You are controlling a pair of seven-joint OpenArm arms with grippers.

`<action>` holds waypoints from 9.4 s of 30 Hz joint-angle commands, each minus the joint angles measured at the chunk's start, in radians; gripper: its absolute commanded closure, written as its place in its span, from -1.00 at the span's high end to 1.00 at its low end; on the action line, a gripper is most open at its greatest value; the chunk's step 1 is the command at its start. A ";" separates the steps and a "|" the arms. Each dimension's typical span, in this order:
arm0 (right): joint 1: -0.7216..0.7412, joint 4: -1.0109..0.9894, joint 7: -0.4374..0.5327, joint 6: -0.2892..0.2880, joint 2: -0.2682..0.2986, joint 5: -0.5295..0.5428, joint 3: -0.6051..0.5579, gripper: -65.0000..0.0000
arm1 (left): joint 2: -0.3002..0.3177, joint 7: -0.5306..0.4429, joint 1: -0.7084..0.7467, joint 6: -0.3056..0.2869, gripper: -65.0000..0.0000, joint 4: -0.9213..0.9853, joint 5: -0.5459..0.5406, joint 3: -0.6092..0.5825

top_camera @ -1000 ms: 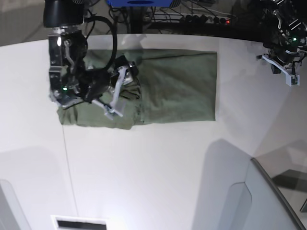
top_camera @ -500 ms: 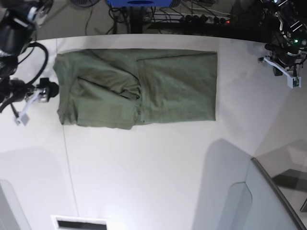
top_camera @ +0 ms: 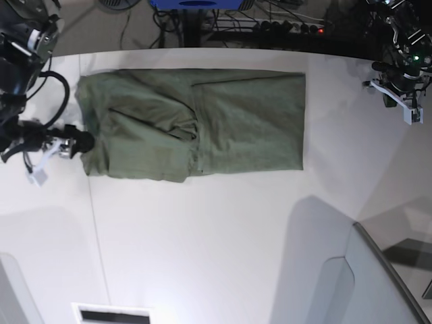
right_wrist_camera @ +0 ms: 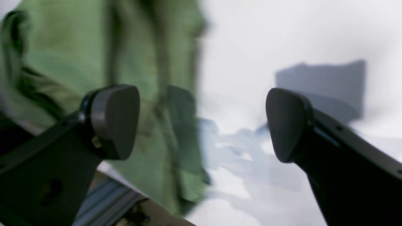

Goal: Layout the t-shirt on the table in an organized manner, then fold the t-shirt properly
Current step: 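Lift the right gripper off the shirt and move it aside, then grasp the shirt end with the right gripper and fold it over the bundle, then release the shirt with the right gripper and withdraw both grippers, then grasp both ends of the folded green shirt with both grippers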

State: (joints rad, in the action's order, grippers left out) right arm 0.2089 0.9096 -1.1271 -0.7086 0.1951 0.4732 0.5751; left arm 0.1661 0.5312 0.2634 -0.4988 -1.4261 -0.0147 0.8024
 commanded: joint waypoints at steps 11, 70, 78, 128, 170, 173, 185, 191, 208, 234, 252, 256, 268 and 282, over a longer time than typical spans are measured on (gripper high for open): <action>-0.091 0.200 -0.081 0.010 -0.067 -0.054 -0.007 0.86 | 0.014 -0.018 -0.005 0.004 -1.00 -0.012 -0.006 0.005; 0.179 0.050 0.358 0.132 -0.125 -0.055 -0.642 0.09 | 0.013 -0.018 -0.005 0.004 -1.00 0.021 -0.006 0.005; 0.194 -0.042 0.390 0.132 -0.124 -0.055 -0.643 0.09 | 0.013 -0.018 -0.003 0.004 -1.00 0.021 -0.006 0.005; -0.173 0.578 -0.074 0.134 -0.124 -0.044 -0.554 -0.98 | 0.017 -0.018 -0.045 0.004 -1.00 0.066 -0.006 0.005; -0.339 0.695 -0.269 0.134 -0.217 -0.044 -0.504 -0.18 | 0.019 -0.018 -0.049 0.004 -1.00 0.066 -0.006 0.005; -0.362 0.877 -0.269 0.134 -0.207 -0.054 -0.504 0.08 | 0.019 -0.018 -0.048 0.004 -1.00 0.066 -0.006 0.005; -0.180 0.616 -0.120 0.131 -0.138 -0.044 -0.350 -0.94 | 0.019 -0.018 -0.043 0.004 -1.00 0.066 -0.006 0.005; -0.217 0.676 -0.124 0.129 -0.187 -0.044 -0.392 -0.92 | 0.019 -0.018 -0.043 0.004 -1.00 0.066 -0.006 0.005; -0.227 0.487 0.029 0.129 -0.162 -0.046 -0.453 -0.92 | 0.017 -0.018 -0.043 0.004 -1.00 0.066 -0.006 0.005; -0.240 0.355 -0.060 0.010 0.013 -0.044 0.075 1.00 | 0.011 -0.110 -0.023 0.004 -1.00 0.118 -0.006 -0.011; -0.236 0.392 -0.094 0.010 -0.099 -0.044 0.058 0.84 | -0.096 -0.110 -0.085 0.004 -1.00 0.118 -0.008 -0.341; -0.237 0.412 -0.101 0.010 -0.116 -0.044 0.000 0.82 | -0.102 -0.110 -0.088 0.009 -1.00 0.121 -0.008 -0.415; -0.234 0.408 -0.107 0.010 -0.130 0.035 -0.007 0.81 | -0.119 -0.110 -0.088 0.009 -1.00 0.123 -0.006 -0.489; -0.234 0.408 -0.101 0.010 -0.136 0.060 -0.079 0.78 | -0.122 -0.110 -0.111 0.009 -1.00 0.204 -0.006 -0.538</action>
State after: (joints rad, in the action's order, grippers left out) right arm -0.0315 1.3087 -1.2304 -0.6930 0.0620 0.5148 0.4995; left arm 0.0471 0.3534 0.1421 -0.4877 -1.2301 -0.0540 0.2707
